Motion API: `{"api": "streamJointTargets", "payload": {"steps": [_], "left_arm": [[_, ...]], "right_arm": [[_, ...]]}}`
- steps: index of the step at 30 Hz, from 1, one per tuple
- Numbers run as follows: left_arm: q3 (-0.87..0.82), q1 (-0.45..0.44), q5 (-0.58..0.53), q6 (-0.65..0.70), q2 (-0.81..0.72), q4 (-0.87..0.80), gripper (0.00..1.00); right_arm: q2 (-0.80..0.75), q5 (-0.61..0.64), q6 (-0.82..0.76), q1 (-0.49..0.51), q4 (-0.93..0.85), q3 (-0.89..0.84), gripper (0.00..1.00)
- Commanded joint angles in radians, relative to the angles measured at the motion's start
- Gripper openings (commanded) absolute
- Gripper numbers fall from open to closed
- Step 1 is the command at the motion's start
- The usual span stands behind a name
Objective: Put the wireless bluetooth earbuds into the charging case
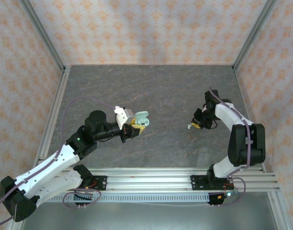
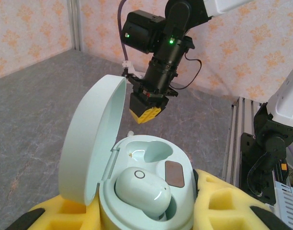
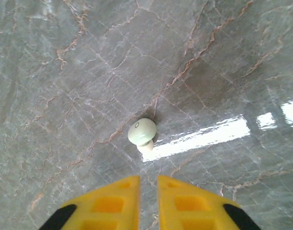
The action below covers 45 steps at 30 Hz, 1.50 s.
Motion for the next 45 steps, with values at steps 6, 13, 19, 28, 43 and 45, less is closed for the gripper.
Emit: {"api": "streamJointTargets", "payload": {"steps": [6,13,19,28,43,45], "left_arm": [[0.002,-0.016,-0.024,-0.004,-0.02,-0.004,0.16],[0.001,-0.019,-0.027,0.004,-0.021,-0.011,0.16],[-0.001,-0.018,-0.028,0.019,-0.016,-0.017,0.16],[0.003,-0.017,-0.022,0.039,0.009,-0.021,0.16],[-0.004,-0.018,-0.027,0.055,0.029,-0.028,0.16],[0.002,-0.018,-0.027,0.056,0.034,-0.027,0.16]], "right_arm": [[-0.024,0.178,-0.052,0.067,-0.142,0.095,0.31],[0.002,0.127,0.043,0.074,-0.082,0.075,0.37],[0.063,0.12,0.067,0.079,-0.071,0.092,0.37],[0.134,0.115,0.089,0.103,-0.045,0.114,0.36],[0.234,0.129,0.089,0.112,-0.033,0.154,0.36],[0.245,0.127,0.089,0.112,-0.026,0.154,0.35]]}}
